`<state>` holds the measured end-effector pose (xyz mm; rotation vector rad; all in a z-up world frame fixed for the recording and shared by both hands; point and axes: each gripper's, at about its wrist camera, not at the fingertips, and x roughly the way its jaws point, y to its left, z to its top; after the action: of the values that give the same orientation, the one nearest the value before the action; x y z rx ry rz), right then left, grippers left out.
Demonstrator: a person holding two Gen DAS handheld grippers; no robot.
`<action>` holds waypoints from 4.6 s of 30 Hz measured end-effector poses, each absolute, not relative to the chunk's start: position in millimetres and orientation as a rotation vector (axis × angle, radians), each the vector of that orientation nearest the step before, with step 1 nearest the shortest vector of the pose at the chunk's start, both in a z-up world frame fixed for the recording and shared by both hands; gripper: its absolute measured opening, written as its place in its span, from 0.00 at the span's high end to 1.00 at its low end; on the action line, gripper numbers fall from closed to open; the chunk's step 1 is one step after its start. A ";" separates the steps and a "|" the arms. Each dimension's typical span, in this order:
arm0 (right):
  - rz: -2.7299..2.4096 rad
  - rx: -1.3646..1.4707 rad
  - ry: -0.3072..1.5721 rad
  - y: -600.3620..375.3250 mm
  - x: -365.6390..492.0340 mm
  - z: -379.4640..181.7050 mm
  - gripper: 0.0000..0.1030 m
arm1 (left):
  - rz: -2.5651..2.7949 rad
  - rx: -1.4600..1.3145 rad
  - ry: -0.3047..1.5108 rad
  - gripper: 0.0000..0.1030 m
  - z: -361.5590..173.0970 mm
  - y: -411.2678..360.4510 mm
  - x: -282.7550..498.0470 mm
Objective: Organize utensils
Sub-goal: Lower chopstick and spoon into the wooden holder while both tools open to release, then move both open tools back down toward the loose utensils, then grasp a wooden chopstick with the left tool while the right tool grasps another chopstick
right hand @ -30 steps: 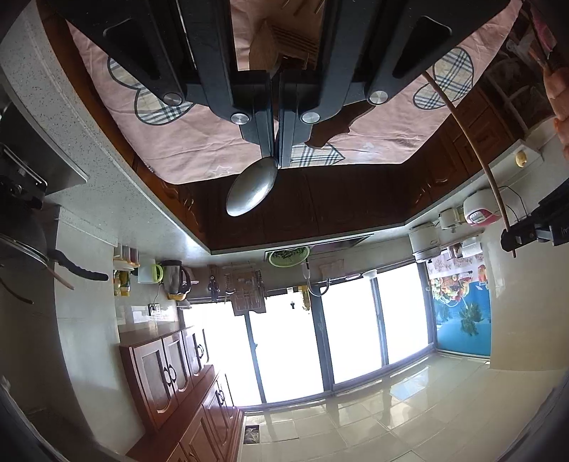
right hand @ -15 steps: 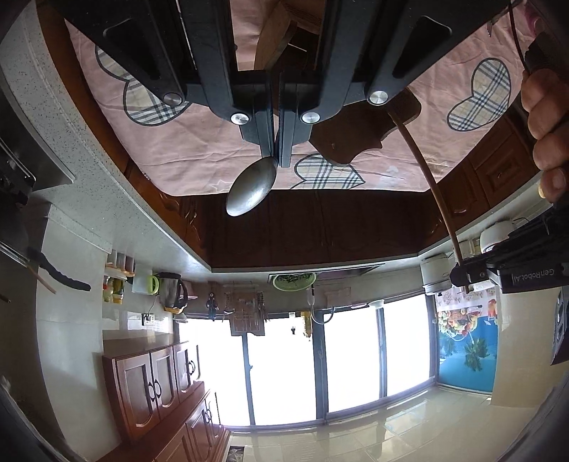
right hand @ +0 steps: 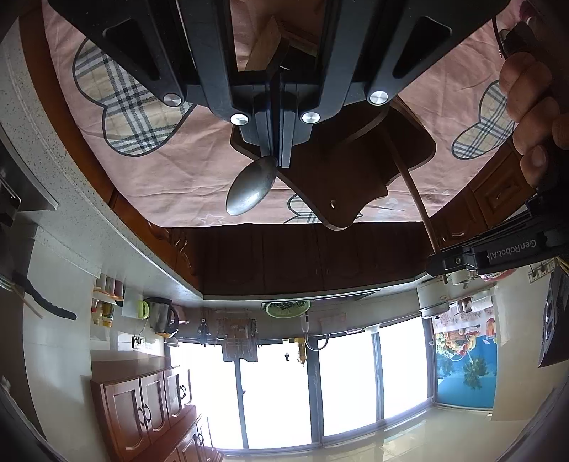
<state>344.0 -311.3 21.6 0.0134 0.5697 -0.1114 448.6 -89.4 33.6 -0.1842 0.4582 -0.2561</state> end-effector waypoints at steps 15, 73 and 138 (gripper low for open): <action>-0.109 0.084 0.584 -320.6 339.3 23.9 0.90 | -0.244 -0.203 0.468 0.56 32.6 -64.5 420.9; -0.068 0.259 0.588 -289.3 167.1 -0.5 0.01 | -0.106 -0.252 0.716 0.16 8.6 14.1 184.1; -0.084 0.291 0.892 -313.1 282.4 -83.1 0.94 | -0.354 -0.060 1.003 0.95 -56.4 -79.8 330.5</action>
<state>282.4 -313.1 -83.1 0.2909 0.8917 -0.0837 330.5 -79.8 -56.4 -0.0602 1.0027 -0.3542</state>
